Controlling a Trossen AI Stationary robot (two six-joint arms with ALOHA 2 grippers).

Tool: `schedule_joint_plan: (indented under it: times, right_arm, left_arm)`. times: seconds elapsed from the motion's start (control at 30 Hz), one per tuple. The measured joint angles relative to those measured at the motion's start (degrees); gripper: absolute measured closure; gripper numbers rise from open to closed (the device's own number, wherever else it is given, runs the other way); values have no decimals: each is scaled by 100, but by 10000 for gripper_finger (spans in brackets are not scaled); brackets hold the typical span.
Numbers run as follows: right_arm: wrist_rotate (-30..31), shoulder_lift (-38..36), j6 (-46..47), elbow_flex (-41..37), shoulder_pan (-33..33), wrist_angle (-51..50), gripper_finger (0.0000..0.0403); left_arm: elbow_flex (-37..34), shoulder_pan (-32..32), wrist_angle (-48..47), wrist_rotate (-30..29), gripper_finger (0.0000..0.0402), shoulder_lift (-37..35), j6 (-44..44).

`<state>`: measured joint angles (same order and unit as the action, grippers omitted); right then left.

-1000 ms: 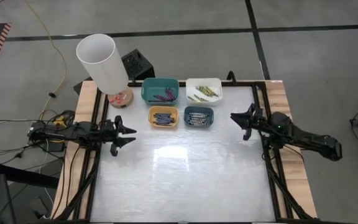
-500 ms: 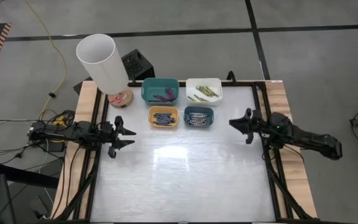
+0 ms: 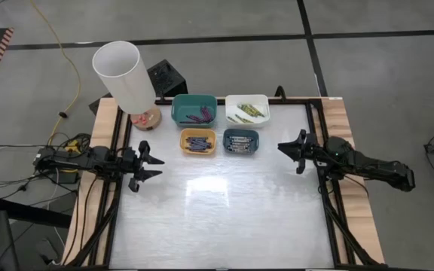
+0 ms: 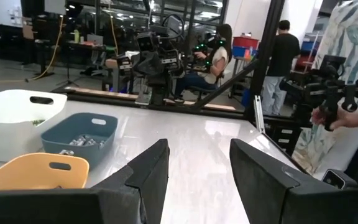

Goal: Sort crayons
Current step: Return to Home Position

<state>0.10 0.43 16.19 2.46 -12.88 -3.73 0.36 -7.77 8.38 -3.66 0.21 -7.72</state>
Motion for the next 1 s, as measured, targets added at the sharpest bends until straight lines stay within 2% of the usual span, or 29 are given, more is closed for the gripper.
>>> schedule_joint_plan:
  times: [0.23, 0.47, 1.0]
  right_arm:
    - [0, 0, -4, -4, 0, -2, 326]
    - [0, 0, -15, -7, 0, -8, 326]
    - [0, 0, -13, -11, 0, -13, 326]
  left_arm:
    - [0, 0, -24, -136, 242, 0, -69]
    - [4, 0, -616, -187, 242, 10, -552]
    - [4, -2, -607, -136, 242, 26, -531]
